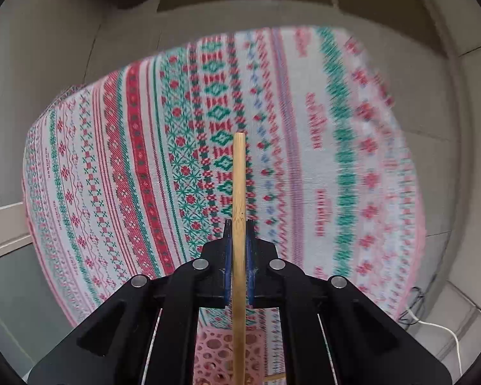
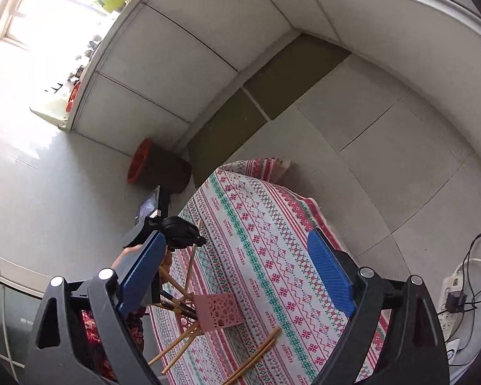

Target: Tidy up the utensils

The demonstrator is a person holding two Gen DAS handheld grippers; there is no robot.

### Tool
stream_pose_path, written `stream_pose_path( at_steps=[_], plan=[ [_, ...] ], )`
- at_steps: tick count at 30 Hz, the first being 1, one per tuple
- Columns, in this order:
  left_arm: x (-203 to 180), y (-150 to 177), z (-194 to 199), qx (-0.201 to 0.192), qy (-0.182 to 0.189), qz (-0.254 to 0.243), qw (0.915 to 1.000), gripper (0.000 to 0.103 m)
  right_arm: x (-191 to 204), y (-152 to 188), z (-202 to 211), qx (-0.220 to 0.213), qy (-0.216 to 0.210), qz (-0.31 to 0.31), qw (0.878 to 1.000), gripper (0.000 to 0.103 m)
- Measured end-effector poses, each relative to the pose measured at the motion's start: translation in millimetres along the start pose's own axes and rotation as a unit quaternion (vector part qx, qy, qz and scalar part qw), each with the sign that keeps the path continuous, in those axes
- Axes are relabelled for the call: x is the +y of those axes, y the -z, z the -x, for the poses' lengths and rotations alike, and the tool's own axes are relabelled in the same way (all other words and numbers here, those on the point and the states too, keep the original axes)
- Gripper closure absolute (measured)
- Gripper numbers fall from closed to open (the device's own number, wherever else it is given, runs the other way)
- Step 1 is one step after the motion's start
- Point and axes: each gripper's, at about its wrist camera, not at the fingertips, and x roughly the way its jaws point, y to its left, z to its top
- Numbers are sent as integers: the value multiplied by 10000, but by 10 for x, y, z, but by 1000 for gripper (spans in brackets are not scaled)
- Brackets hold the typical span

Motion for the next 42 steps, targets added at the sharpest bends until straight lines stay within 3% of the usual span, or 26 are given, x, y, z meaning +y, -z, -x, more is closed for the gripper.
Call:
stream_pose_path(
  at_steps=[3, 7, 9, 12, 16, 19, 25, 30, 38, 39, 40, 42],
  plan=[
    [45, 268, 575, -703, 410, -74, 9967, 97, 11, 26, 27, 0, -9, 36, 10000, 16],
    [222, 821, 1371, -1848, 715, -95, 9801, 97, 98, 124, 119, 16, -81, 165, 9998, 16],
    [360, 1126, 1733, -2459, 889, -42, 9652, 97, 141, 182, 162, 16, -138, 199, 9997, 16],
    [522, 1607, 2144, -3451, 1236, -14, 9304, 97, 215, 274, 227, 65, -275, 205, 9994, 16],
    [744, 2151, 2278, -4250, 1982, 68, 8832, 97, 358, 387, 278, 47, -352, 311, 9989, 16],
    [756, 2292, 2256, -4613, 2108, 230, 8616, 97, 474, 483, 269, 19, -281, 424, 9987, 16],
    [819, 2408, 2011, -5334, 2015, 676, 8187, 97, 661, 650, 183, 102, -108, 760, 9970, 16],
    [696, 2554, 1832, -5979, 1507, 717, 7840, 97, 685, 681, 76, 145, 39, 883, 9960, 16],
    [480, 2550, 1496, -6365, 952, 695, 7622, 95, 590, 647, -95, 254, 267, 868, 9955, 16],
    [454, 2569, 1433, -6415, 843, 648, 7597, 83, 581, 643, -95, 236, 285, 866, 9956, 16],
    [445, 2592, 1375, -6408, 800, 633, 7609, 63, 578, 638, -101, 229, 295, 853, 9956, 16],
    [503, 2686, 1336, -6491, 774, 771, 7528, 45, 553, 639, -113, 259, 295, 832, 9958, 16]
  ],
)
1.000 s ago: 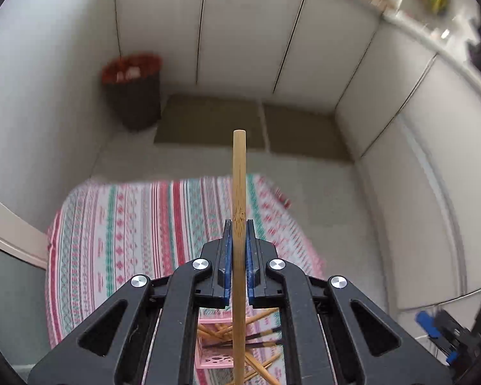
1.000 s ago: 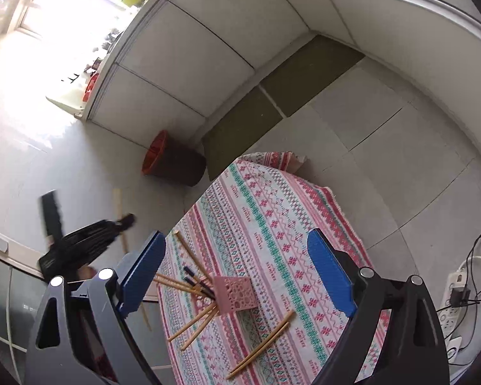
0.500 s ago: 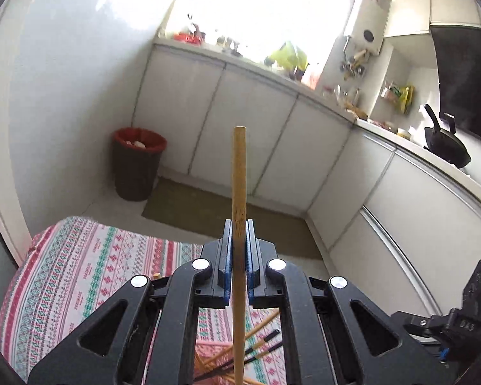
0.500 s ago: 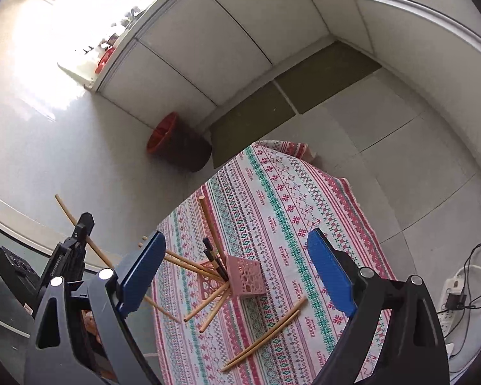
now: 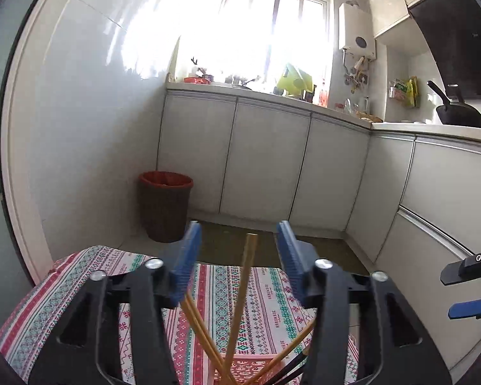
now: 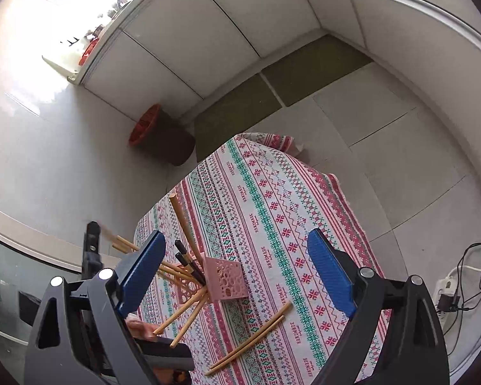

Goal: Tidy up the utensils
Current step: 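Lower the bamboo chopstick into the pink basket and open the left tool, then move both tools to the last bamboo chopsticks and grasp one with the left tool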

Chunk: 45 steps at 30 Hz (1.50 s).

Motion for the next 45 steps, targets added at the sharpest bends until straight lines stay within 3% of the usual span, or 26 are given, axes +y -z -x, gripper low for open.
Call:
stream_pose_path(
  at_steps=[4, 7, 9, 12, 14, 17, 18, 20, 23, 25, 26, 27, 29, 34, 45],
  plan=[
    [140, -182, 223, -144, -66, 59, 9999, 38, 13, 10, 22, 4, -3, 49, 10000, 16],
    [307, -330, 420, -248, -122, 347, 9990, 21, 11, 36, 47, 13, -28, 34, 10000, 16],
    [384, -405, 510, -191, -186, 471, 9985, 18, 11, 56, 61, 50, -52, 22, 10000, 16],
    [467, -517, 633, 79, -153, 539, 9984, 8, -3, 81, 93, 62, -26, 12, 10000, 16],
    [466, -556, 700, 341, -134, 418, 9985, 7, -33, 104, 123, 67, -19, -15, 10000, 15],
    [438, -478, 682, 1145, -15, 85, 9934, 7, -132, 186, 141, 110, 16, -102, 9999, 15],
    [414, -405, 619, 1598, 50, -61, 9871, 7, -176, 233, 132, 150, 36, -137, 9998, 15],
    [370, -162, 428, 2733, 222, -369, 9610, 7, -330, 403, 58, 369, 109, -289, 9988, 14],
    [304, 331, 160, 4241, 540, -579, 9021, 7, -590, 666, -124, 941, 189, -669, 9931, 14],
    [253, 669, 37, 4937, 632, -644, 8649, 7, -707, 804, -218, 1298, 71, -933, 9871, 14],
    [227, 804, 3, 5150, 692, -675, 8517, 7, -730, 839, -235, 1379, 14, -994, 9854, 14],
    [194, 946, -33, 5338, 758, -698, 8393, 8, -745, 859, -236, 1413, -2, -1021, 9847, 14],
    [143, 1173, -76, 5548, 735, -753, 8253, 15, -764, 893, -216, 1367, 99, -992, 9856, 14],
    [85, 1424, -124, 5661, 445, -1008, 8169, 39, -937, 928, -290, 1465, 327, -1152, 9819, 14],
    [59, 1645, -159, 5653, 426, -1096, 8165, 41, -1013, 918, -362, 1631, 154, -1275, 9782, 14]
  ],
)
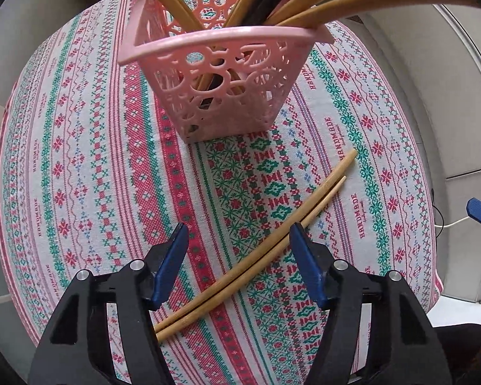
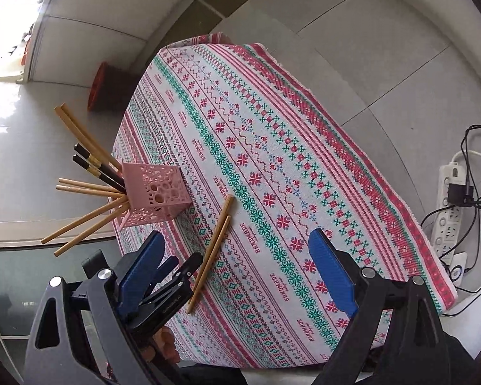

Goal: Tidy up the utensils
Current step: 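Move both tools to the last bamboo chopsticks and grasp one with the left tool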

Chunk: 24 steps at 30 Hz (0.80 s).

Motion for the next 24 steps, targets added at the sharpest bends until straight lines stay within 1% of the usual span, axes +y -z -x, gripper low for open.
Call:
stream_pose_path(
  at_steps=[3, 6, 8, 10, 11, 13, 14, 15, 17, 18, 19, 20, 22, 24],
  plan=[
    [-9, 15, -112, 96, -65, 31, 9999, 41, -9, -2, -25, 31, 46, -9, 10000, 14],
    [-37, 17, -148, 64, -63, -5, 10000, 40, -11, -15, -30, 50, 9, -27, 10000, 14],
    [15, -12, -188, 71, -39, 21, 10000, 37, -13, -27, -28, 35, 12, -30, 10000, 14],
    [23, -19, -228, 84, -16, 89, 9999, 31, -22, -35, -35, 52, 18, -43, 10000, 14],
    [33, -12, -255, 137, 48, 117, 9998, 30, -28, -38, -40, 70, 14, -46, 10000, 14],
    [22, 0, -296, 375, 237, 100, 9990, 28, -35, -39, -45, 95, 7, -40, 9999, 14],
    [30, 36, -297, 669, 390, 81, 9970, 28, -37, -38, -42, 95, 13, -35, 9999, 14],
    [4, 72, -293, 862, 538, 49, 9948, 34, -43, -35, -44, 91, 22, -28, 10000, 14],
    [-43, 145, -274, 1121, 810, 47, 9904, 42, -47, -35, -38, 81, 56, -14, 10000, 14],
    [-67, 173, -244, 1095, 823, 51, 9906, 43, -51, -33, -35, 76, 75, -17, 9999, 14],
    [-88, 183, -208, 944, 744, 8, 9927, 43, -61, -34, -35, 74, 91, -25, 9999, 14],
    [-106, 174, -154, 667, 675, -90, 9954, 43, -72, -34, -36, 72, 99, -37, 9999, 14],
    [-132, 152, -98, 315, 584, -165, 9977, 43, -93, -34, -43, 84, 133, -56, 9999, 14],
    [-168, 113, -104, 158, 510, -261, 9982, 43, -104, -27, -65, 120, 169, -56, 9998, 14]
  ],
)
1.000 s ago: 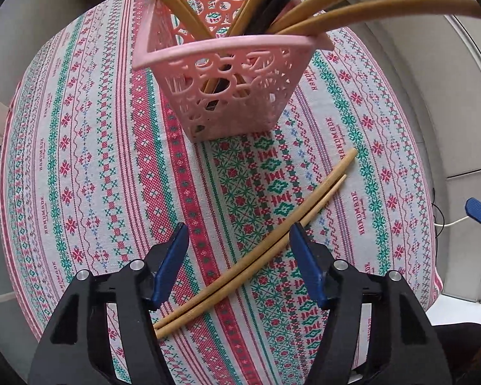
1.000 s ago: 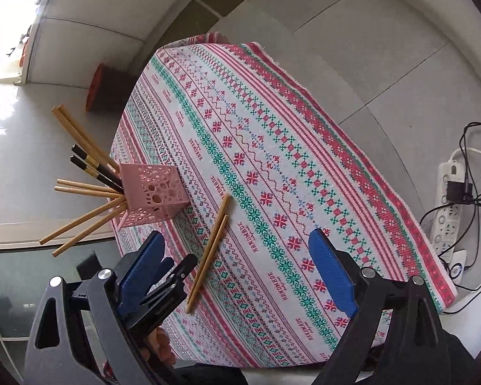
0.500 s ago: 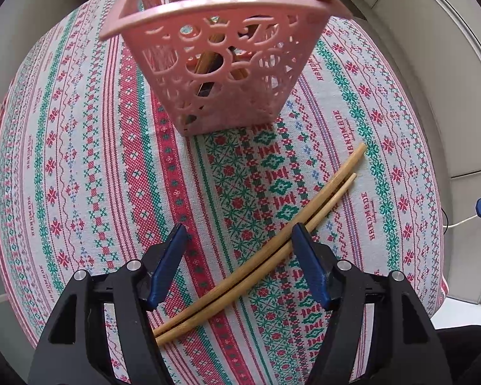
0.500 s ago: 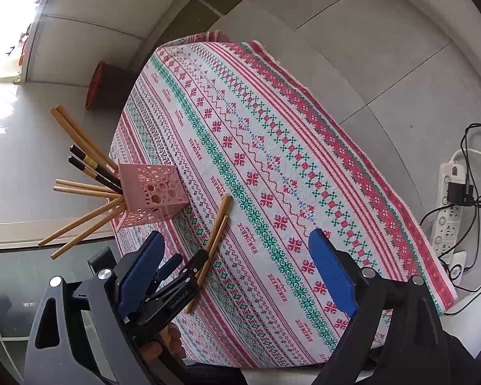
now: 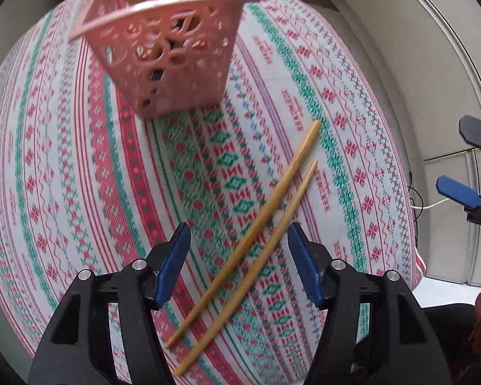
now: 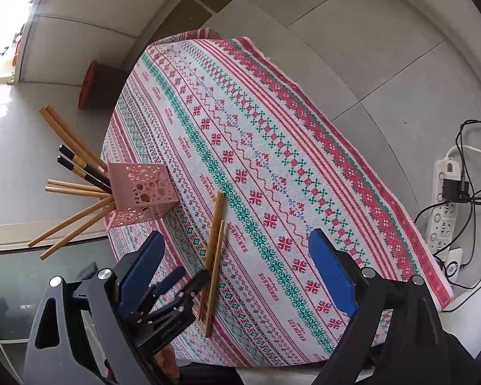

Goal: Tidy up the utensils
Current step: 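Move both tools to the last bamboo chopsticks and grasp one with the left tool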

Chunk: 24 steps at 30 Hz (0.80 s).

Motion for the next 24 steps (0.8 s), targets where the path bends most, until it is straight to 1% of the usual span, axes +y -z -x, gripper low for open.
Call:
stream_pose_path(
  at_steps=[3, 5, 6, 9, 10, 12, 14, 15, 17, 19, 20, 21, 22, 24],
  plan=[
    [-122, -85, -70, -171, -324, -172, 9992, 44, -5, 20, -35, 21, 96, 41, 9999, 14],
    [-187, -117, -142, -221, -439, -292, 9984, 49, -28, 20, -53, 8, 164, 20, 9999, 14],
    [-214, -135, -166, -236, -518, -341, 9978, 55, -45, 18, -62, 12, 183, -1, 9998, 14],
    [-362, -171, -257, -295, -699, -621, 9952, 63, -97, 12, -77, 35, 217, -70, 9997, 14],
    [-403, -182, -264, -371, -740, -738, 9938, 68, -108, 8, -81, 42, 225, -81, 9997, 14],
    [-496, -212, -296, -453, -742, -866, 9924, 74, -122, 7, -94, 35, 259, -93, 9996, 14],
    [-555, -219, -306, -414, -843, -944, 9911, 84, -137, 14, -112, 28, 332, -103, 9994, 14],
    [-686, -172, -261, -318, -865, -961, 9911, 91, -142, 14, -137, 35, 378, -119, 9992, 14],
    [-556, -70, -225, -4, -688, -881, 9937, 92, -160, 35, -219, 116, 470, -155, 9987, 14],
    [-402, 48, -210, 334, -734, -847, 9931, 91, -154, 70, -328, 258, 584, -102, 9979, 14],
    [-336, 99, -205, 412, -795, -854, 9923, 91, -143, 94, -387, 310, 668, -58, 9973, 14],
    [-294, 127, -194, 487, -775, -848, 9922, 89, -125, 115, -438, 328, 754, -18, 9966, 14],
    [-258, 134, -169, 494, -719, -784, 9931, 83, -86, 149, -493, 332, 863, 64, 9957, 14],
    [-237, 99, -112, 334, -509, -677, 9958, 79, 30, 222, -574, 314, 936, 218, 9949, 14]
  ],
)
